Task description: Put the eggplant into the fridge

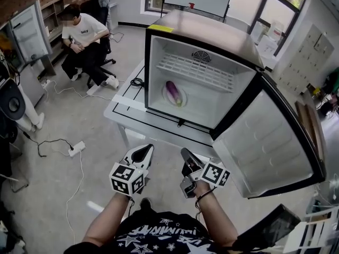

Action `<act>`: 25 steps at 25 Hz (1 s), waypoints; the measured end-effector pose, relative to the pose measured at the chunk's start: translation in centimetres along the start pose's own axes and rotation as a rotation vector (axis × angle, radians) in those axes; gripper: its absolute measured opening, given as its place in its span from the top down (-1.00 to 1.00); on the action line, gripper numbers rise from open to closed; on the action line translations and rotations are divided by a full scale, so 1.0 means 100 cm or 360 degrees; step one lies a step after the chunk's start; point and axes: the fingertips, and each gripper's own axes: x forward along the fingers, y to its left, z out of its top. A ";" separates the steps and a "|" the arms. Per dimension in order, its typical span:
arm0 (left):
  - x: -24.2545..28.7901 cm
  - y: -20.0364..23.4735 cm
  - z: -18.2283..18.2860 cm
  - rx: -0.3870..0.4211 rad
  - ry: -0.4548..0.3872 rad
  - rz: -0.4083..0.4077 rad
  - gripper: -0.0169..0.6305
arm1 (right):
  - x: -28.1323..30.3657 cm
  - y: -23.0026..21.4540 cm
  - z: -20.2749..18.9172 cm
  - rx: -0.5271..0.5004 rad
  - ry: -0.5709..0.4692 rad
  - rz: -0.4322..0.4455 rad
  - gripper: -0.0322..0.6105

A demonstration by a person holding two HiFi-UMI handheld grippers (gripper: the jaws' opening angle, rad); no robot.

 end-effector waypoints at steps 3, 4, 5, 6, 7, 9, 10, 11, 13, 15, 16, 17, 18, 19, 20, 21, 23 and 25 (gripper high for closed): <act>-0.003 -0.020 -0.005 0.0012 -0.0001 0.0029 0.92 | -0.016 -0.005 0.001 -0.0003 0.0031 0.0021 0.88; -0.004 -0.025 -0.006 0.0015 -0.0003 0.0044 0.92 | -0.020 -0.006 0.002 -0.0004 0.0038 0.0031 0.88; -0.005 -0.030 -0.007 0.0014 -0.0007 0.0060 0.92 | -0.024 -0.006 0.003 -0.0006 0.0045 0.0044 0.88; -0.006 -0.035 -0.008 0.0013 -0.0013 0.0077 0.92 | -0.029 -0.007 0.004 -0.0009 0.0054 0.0056 0.88; -0.006 -0.041 -0.009 0.0011 -0.0020 0.0092 0.92 | -0.034 -0.008 0.005 -0.0013 0.0065 0.0068 0.88; -0.007 -0.056 -0.011 0.0014 -0.0032 0.0112 0.92 | -0.047 -0.010 0.005 -0.0025 0.0088 0.0088 0.88; -0.007 -0.064 -0.013 0.0018 -0.0035 0.0119 0.92 | -0.054 -0.012 0.004 -0.0028 0.0098 0.0097 0.88; -0.007 -0.073 -0.015 0.0022 -0.0036 0.0126 0.92 | -0.061 -0.013 0.004 -0.0029 0.0107 0.0106 0.88; -0.007 -0.088 -0.018 0.0027 -0.0040 0.0139 0.92 | -0.074 -0.015 0.002 -0.0028 0.0129 0.0126 0.88; -0.006 -0.103 -0.021 0.0030 -0.0045 0.0153 0.92 | -0.086 -0.017 -0.001 -0.0039 0.0166 0.0145 0.88; -0.006 -0.110 -0.022 0.0030 -0.0048 0.0161 0.92 | -0.091 -0.018 -0.002 -0.0047 0.0187 0.0155 0.88; -0.007 -0.117 -0.024 0.0030 -0.0051 0.0171 0.92 | -0.097 -0.019 -0.004 -0.0055 0.0208 0.0165 0.88; -0.008 -0.124 -0.026 0.0029 -0.0056 0.0184 0.92 | -0.102 -0.019 -0.006 -0.0062 0.0228 0.0175 0.88; -0.010 -0.130 -0.028 0.0028 -0.0063 0.0198 0.92 | -0.107 -0.020 -0.007 -0.0068 0.0245 0.0186 0.88; -0.012 -0.135 -0.029 0.0026 -0.0070 0.0213 0.92 | -0.112 -0.020 -0.009 -0.0073 0.0259 0.0197 0.88; -0.015 -0.141 -0.031 0.0025 -0.0077 0.0228 0.92 | -0.117 -0.019 -0.010 -0.0077 0.0274 0.0209 0.88; -0.022 -0.151 -0.035 0.0019 -0.0082 0.0258 0.92 | -0.127 -0.018 -0.015 -0.0086 0.0304 0.0228 0.88; -0.031 -0.160 -0.040 0.0010 -0.0086 0.0291 0.92 | -0.138 -0.015 -0.022 -0.0095 0.0338 0.0248 0.88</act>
